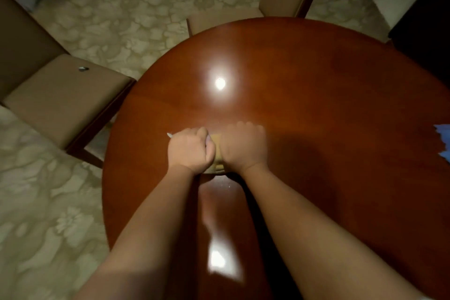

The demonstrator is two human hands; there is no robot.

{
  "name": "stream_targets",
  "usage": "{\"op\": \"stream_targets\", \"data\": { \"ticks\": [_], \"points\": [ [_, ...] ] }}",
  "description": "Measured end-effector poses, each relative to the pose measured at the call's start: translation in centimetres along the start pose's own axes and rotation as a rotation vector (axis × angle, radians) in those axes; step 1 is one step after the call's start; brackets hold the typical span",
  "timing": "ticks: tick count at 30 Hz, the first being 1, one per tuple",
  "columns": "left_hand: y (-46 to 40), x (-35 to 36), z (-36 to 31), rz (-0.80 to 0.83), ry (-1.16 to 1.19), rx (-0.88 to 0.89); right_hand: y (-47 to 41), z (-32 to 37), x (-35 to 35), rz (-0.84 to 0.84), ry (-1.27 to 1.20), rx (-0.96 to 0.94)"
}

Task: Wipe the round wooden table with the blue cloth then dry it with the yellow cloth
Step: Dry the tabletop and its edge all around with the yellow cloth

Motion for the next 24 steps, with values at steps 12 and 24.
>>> {"op": "stream_targets", "data": {
  "ticks": [12,24],
  "points": [
    [12.0,-2.9,-1.6,0.046,0.005,-0.222,10.0,3.8,-3.1,-0.022,-0.053,-0.186],
    [18.2,-4.2,-3.7,0.150,-0.007,-0.203,16.2,4.9,-5.1,-0.004,-0.035,-0.239]
  ]
}}
Point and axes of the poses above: each hand's wrist, its own y-axis away from the middle knuckle, its own x-axis out of the palm, z = x × y, the point moved 7 cm from there along -y, towards the middle knuckle, and after that the axes turned 1 degree about z, right-handed, at the moved point
